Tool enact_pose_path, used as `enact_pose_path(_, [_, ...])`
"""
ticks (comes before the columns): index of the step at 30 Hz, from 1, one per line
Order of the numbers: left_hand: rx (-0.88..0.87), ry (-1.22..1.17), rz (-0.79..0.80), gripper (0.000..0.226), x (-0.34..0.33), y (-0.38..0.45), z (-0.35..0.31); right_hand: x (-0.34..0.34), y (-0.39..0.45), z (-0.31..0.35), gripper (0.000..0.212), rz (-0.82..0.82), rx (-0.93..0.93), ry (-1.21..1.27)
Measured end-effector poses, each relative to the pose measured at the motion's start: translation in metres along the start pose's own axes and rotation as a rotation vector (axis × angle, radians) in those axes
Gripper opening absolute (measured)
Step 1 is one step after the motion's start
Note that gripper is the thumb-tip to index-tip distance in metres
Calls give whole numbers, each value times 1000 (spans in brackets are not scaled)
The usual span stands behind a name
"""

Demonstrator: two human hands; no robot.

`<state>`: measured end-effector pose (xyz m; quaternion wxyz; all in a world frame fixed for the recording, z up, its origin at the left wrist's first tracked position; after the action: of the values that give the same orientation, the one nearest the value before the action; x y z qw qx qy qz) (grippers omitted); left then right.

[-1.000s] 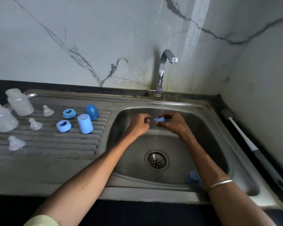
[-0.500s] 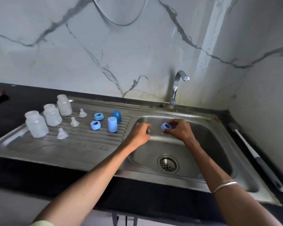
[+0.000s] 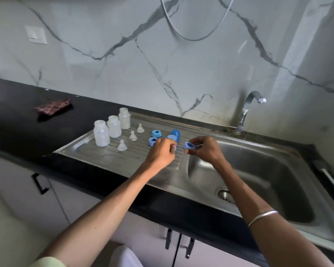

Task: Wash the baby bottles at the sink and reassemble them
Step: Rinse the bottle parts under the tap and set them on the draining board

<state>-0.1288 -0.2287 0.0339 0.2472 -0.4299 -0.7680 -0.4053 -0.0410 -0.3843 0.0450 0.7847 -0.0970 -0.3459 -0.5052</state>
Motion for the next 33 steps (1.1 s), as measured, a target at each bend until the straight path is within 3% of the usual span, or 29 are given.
enact_pose_path(4, [91,61,-29,32,29,-10,37,-45,7,28,40,77,25,-31])
enact_pose_path(11, [232,81,-15,66,67,-26,87,-113,25,60,45,179,64,-61])
enact_pose_path(16, [244,24,-33,65,78,-29,104,-147,38,67,51,179,80,-135])
enact_pose_path(28, [242,14,-1,52,63,-20,115,-167,48,64,42,140,118,-164])
enact_pose_path(33, [242,36,-5,53,61,-19,114,-170,51,56,58,198,54,-130])
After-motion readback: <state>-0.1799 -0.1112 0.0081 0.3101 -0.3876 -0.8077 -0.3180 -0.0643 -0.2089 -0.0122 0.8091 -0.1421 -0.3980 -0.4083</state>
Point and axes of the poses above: each hand's wrist, its own y-axis towards the middle knuckle, its own x-axis out of the back of the hand, z = x × y, the point moved 6 cm from there along y, towards the middle knuckle
